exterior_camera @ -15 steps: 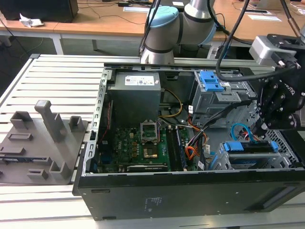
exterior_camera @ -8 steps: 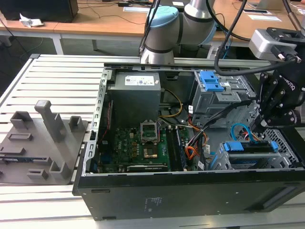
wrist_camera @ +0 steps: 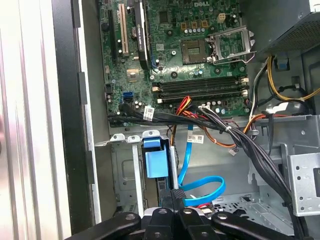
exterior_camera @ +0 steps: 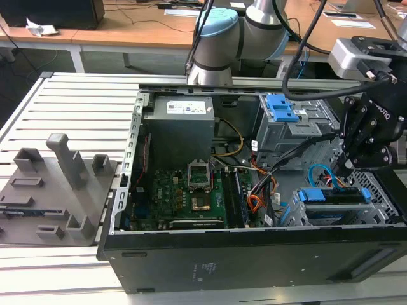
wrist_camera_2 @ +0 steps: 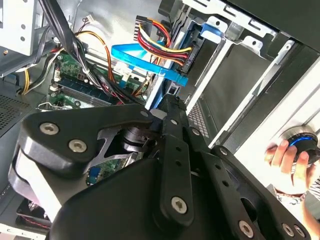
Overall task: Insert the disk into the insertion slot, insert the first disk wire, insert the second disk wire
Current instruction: 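Insert the second disk wire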
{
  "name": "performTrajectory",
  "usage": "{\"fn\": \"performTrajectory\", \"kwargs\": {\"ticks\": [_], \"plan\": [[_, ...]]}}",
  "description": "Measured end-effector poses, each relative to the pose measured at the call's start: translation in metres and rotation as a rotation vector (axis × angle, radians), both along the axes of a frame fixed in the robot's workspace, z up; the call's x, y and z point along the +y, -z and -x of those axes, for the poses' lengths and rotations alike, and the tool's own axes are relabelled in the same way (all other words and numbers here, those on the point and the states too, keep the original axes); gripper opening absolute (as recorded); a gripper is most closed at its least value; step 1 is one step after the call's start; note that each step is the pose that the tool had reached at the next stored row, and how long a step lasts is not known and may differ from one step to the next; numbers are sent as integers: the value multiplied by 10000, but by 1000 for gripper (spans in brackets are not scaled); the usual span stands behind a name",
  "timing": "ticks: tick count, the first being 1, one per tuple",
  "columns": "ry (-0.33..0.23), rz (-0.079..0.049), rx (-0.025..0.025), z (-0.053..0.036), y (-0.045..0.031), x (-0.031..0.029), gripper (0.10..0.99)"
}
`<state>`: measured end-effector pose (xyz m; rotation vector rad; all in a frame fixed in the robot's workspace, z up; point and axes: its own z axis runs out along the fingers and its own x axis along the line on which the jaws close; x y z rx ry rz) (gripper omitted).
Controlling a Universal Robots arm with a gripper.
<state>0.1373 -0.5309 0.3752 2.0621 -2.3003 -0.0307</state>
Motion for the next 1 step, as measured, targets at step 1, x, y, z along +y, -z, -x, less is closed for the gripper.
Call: {"fn": "performTrajectory", "kwargs": {"ticks": [1], "plan": [[1, 0, 0, 1, 0, 0, 106]]}}
